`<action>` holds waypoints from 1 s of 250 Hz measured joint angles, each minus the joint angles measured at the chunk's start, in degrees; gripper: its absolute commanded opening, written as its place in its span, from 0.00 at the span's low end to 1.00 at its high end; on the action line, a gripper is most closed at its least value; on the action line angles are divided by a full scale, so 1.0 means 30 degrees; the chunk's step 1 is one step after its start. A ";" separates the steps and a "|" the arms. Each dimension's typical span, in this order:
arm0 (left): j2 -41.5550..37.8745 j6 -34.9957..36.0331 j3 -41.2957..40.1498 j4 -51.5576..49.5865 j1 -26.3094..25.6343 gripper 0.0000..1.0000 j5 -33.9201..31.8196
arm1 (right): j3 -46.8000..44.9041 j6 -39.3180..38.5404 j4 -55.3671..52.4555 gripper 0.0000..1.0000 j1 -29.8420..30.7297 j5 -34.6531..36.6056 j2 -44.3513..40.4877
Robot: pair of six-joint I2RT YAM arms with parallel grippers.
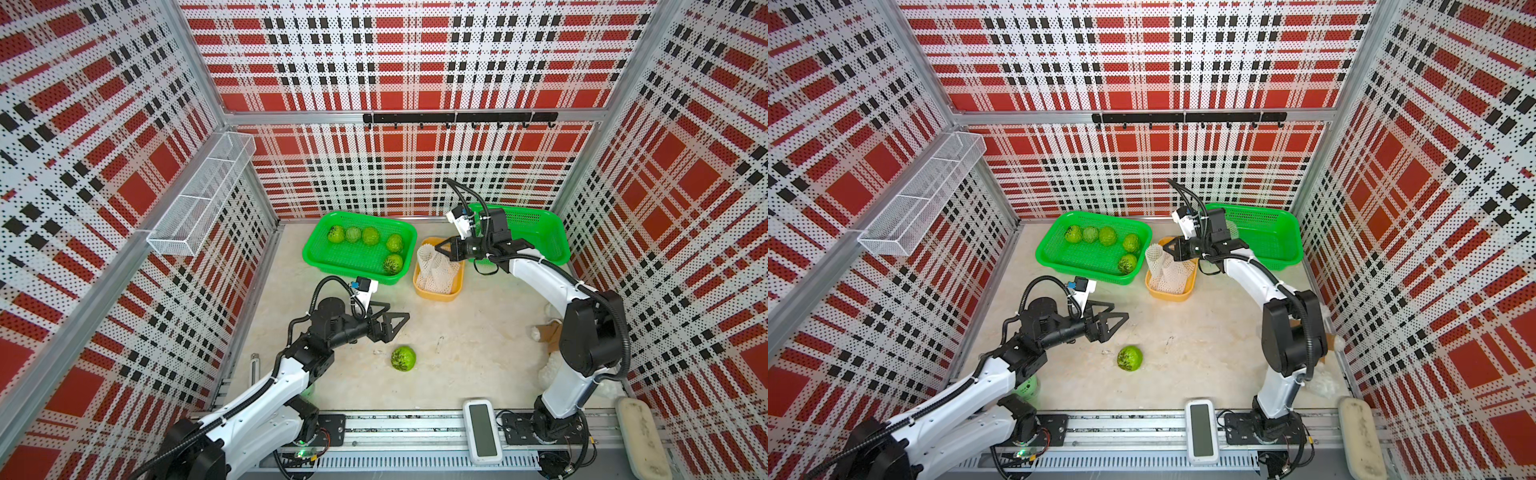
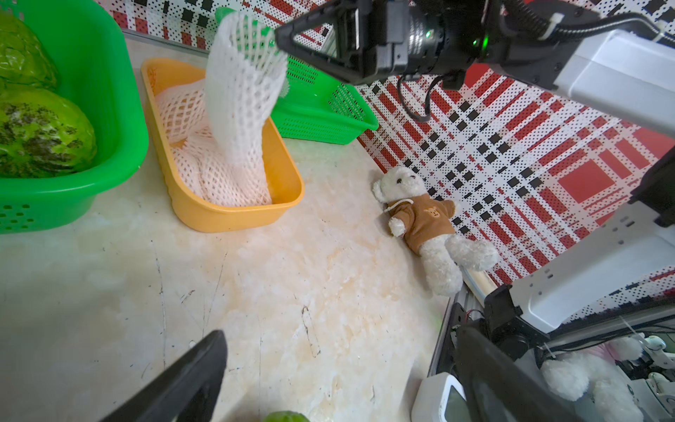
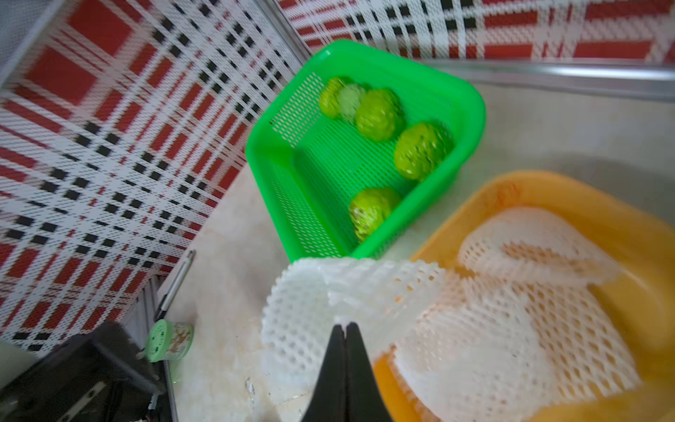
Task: Sleeve custard apples in foam nets
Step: Open the foam net.
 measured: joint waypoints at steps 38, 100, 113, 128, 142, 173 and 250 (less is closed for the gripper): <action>0.0357 -0.0168 0.0007 0.0758 0.0000 0.99 0.0015 | 0.0291 0.0364 0.1239 0.00 0.0080 -0.1902 -0.0860; 0.1078 -0.1821 -0.0692 0.5275 0.0634 0.97 0.0182 | 0.0401 0.2761 0.4575 0.00 0.0787 -0.6091 -0.0896; 0.1479 -0.2674 -0.1282 0.7322 0.1027 0.96 0.0517 | 0.0401 0.3810 0.5778 0.00 0.0969 -0.7016 -0.0896; 0.2076 -0.3563 -0.1945 0.9712 0.1450 0.93 0.0911 | 0.0393 0.5078 0.7308 0.00 0.1158 -0.7934 -0.0896; 0.2783 -0.4481 -0.2448 1.1919 0.1792 0.90 0.1304 | 0.0372 0.6681 0.9202 0.00 0.1311 -0.8728 -0.0903; 0.4517 -0.6135 -0.2543 1.5832 0.2164 0.89 0.2193 | 0.0299 1.0987 1.4251 0.00 0.1705 -1.0047 -0.0903; 0.5654 -0.6280 -0.0182 1.8768 0.1224 0.90 0.2790 | -0.0087 1.8156 2.2658 0.00 0.2557 -1.1533 -0.0903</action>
